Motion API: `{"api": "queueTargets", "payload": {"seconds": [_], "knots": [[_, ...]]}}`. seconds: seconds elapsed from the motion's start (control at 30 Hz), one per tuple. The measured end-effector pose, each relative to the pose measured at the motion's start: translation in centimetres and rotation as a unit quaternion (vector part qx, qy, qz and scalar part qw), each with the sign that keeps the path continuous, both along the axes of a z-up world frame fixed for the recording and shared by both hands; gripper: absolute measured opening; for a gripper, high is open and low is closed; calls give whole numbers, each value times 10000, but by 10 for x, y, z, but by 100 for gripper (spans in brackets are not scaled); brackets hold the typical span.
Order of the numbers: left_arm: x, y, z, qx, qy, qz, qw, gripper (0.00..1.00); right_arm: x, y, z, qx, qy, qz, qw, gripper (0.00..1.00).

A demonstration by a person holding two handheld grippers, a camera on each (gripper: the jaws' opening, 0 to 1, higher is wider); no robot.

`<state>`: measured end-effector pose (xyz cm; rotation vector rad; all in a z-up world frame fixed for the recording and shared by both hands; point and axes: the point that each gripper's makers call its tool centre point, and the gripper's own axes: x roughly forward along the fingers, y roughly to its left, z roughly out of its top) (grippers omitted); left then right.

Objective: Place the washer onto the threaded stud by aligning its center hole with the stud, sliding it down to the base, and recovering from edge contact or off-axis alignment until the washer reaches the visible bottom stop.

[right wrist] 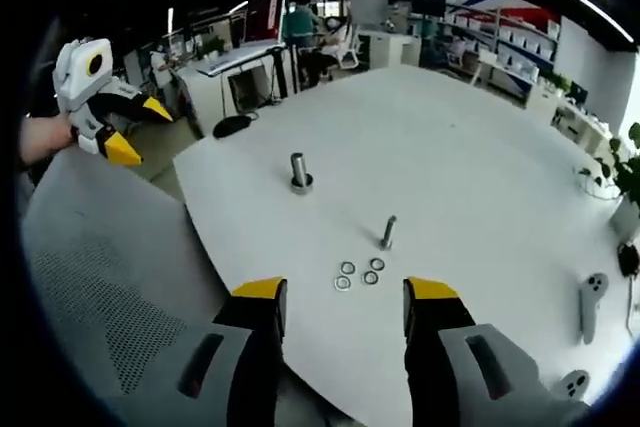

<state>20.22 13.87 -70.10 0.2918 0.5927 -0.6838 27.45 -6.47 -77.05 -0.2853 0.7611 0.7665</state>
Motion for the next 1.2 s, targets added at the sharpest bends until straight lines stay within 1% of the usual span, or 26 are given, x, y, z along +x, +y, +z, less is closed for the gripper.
{"api": "queueTargets", "payload": {"seconds": [0.03,0.1,0.17,0.23,0.27,0.33,0.4,0.43,0.47,0.5,0.57,0.6,0.63,0.73,0.83,0.9,0.93,1.0,1.03,1.1,1.2], "knots": [[0,0,0,-9,10,15,10000,35,0,2,-4,21,66,17,10000,45],[0,2,-3,17,94,53,9999,35,1,7,-19,-24,213,100,9997,41],[-2,1,-5,53,141,16,9999,35,-1,11,-32,-110,349,188,9992,40],[-2,0,-6,58,157,-17,9999,35,-2,13,-40,-171,441,278,9985,40],[-2,0,-7,72,166,-33,9998,35,-3,13,-46,-258,476,371,9978,39],[-3,-1,-9,99,217,-38,9997,35,-4,13,-53,-328,527,441,9971,37],[-2,3,-12,153,286,37,9995,34,-2,12,-59,-367,577,483,9965,37],[-2,3,-13,163,292,52,9994,34,-2,10,-63,-445,609,510,9958,36],[-1,5,-12,162,288,86,9994,34,-1,7,-66,-762,423,826,9928,36],[-1,6,-12,163,278,119,9994,34,0,7,-69,-897,352,971,9906,35],[0,7,-12,161,281,149,9994,34,-3,13,-76,-752,544,929,9913,33],[-1,6,-14,185,323,129,9992,35,-5,17,-79,-531,766,783,9926,33],[-2,4,-16,210,360,81,9991,35,-6,17,-81,-463,871,692,9927,33],[-5,1,-19,376,373,-54,9986,35,0,19,-85,-413,893,658,9930,33],[-5,3,-21,411,412,-34,9983,35,3,24,-89,-485,867,785,9920,33],[-6,3,-22,408,431,-29,9982,35,6,24,-93,-601,877,845,9907,32],[-6,3,-21,404,415,-51,9983,35,6,23,-94,-636,923,819,9903,32],[-8,1,-22,420,421,-118,9982,35,3,26,-96,-541,1109,709,9898,32],[-8,0,-23,459,446,-141,9979,35,3,26,-97,-555,1118,709,9896,32],[-9,0,-23,464,443,-166,9978,35,4,23,-100,-711,1080,720,9890,32],[-9,0,-22,508,415,-221,9976,33,0,25,-104,-787,1196,683,9873,32]]}}
